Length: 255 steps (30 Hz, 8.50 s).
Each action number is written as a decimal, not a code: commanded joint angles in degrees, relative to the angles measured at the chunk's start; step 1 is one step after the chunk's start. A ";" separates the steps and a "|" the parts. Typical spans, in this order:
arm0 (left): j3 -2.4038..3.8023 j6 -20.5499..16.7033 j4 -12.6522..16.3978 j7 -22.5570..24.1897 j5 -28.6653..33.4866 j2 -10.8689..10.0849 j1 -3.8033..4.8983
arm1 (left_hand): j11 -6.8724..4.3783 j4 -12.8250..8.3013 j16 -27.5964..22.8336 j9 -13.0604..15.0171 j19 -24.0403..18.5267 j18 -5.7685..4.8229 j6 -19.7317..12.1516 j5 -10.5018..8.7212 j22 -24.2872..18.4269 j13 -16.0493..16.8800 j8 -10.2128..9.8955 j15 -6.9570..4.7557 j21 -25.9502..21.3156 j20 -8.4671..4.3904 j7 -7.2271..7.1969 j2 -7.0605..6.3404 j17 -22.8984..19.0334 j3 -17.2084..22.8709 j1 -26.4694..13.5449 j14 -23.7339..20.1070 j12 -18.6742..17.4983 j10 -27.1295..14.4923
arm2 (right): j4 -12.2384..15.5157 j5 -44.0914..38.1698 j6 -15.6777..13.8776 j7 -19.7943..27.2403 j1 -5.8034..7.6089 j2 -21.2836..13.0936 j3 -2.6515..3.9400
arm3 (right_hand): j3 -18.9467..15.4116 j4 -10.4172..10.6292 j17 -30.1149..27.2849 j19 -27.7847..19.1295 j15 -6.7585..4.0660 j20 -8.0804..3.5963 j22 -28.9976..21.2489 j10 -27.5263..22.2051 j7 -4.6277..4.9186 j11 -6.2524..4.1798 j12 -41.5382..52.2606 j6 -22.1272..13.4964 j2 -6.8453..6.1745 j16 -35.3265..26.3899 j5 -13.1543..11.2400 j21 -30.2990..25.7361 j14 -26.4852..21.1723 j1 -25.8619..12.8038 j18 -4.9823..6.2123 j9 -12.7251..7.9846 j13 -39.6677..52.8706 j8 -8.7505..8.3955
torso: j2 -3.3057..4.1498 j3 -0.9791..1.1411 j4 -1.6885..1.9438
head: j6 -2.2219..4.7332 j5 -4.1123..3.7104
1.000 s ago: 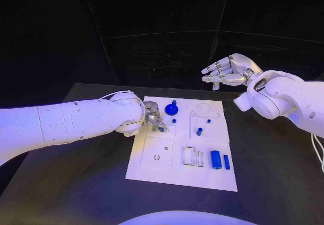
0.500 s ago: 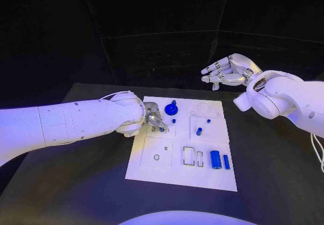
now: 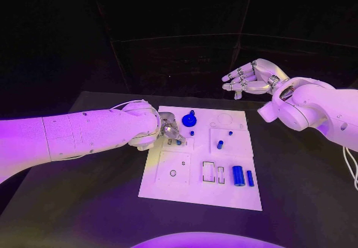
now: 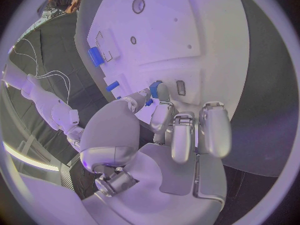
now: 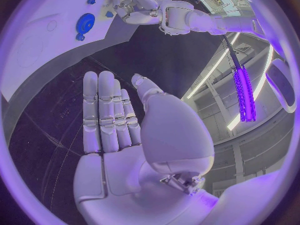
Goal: Assemble the parts on the task board
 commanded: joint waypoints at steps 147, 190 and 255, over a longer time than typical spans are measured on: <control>1.75 17.86 -24.16 4.31 3.52 9.40 3.32 | 1.98 -4.84 0.18 -9.45 -2.24 0.75 -4.98 -2.31 -3.84 -6.26 -6.96 1.42 -4.27 1.46 3.02 10.59 15.09 -9.72 24.45 6.16 -5.40 -4.63 | -1.75 -0.08 -0.09 0.58 0.01 1.69 -0.05 | -0.11 1.05 -0.68 -0.19 0.27 0.06 0.09 -0.57 -0.07 0.09 0.17 -0.55 -0.02 -0.23 0.48 -0.58 0.26 -0.60 0.21 0.05 -0.47 0.35 | -0.07 -0.04 0.10 | -0.03 -0.25; 0.40 4.37 -3.66 5.69 4.24 -3.65 2.60 | 1.17 -12.43 0.18 -8.10 -0.35 0.03 -2.26 18.73 -0.08 -5.30 -0.22 0.82 -1.92 1.21 1.96 -1.15 15.09 13.30 9.92 6.16 -3.57 -1.08 | -1.90 -0.08 -0.03 0.60 0.00 1.45 -0.05 | -0.12 1.10 -0.75 -0.19 0.28 0.07 0.10 -0.60 -0.05 0.11 0.18 -0.58 -0.04 -0.22 0.49 -0.61 0.25 -0.61 0.21 0.05 -0.52 0.36 | -0.06 -0.02 0.04 | -0.03 0.58; 0.11 9.33 -0.99 1.23 0.66 -3.52 0.89 | 0.93 -11.10 0.18 -8.51 -0.54 0.11 -1.37 19.39 -0.30 -5.71 -0.32 0.73 -2.23 1.14 1.49 -0.90 15.09 11.99 7.84 6.16 -3.83 -0.40 | -1.80 -0.08 0.03 0.60 -0.02 1.35 -0.05 | -0.10 1.28 -0.87 -0.20 0.31 0.08 0.11 -0.61 -0.03 0.13 0.22 -0.60 0.07 -0.19 0.49 -0.66 0.23 -0.66 0.20 0.06 -0.61 0.40 | 0.03 0.00 -0.01 | -0.74 0.41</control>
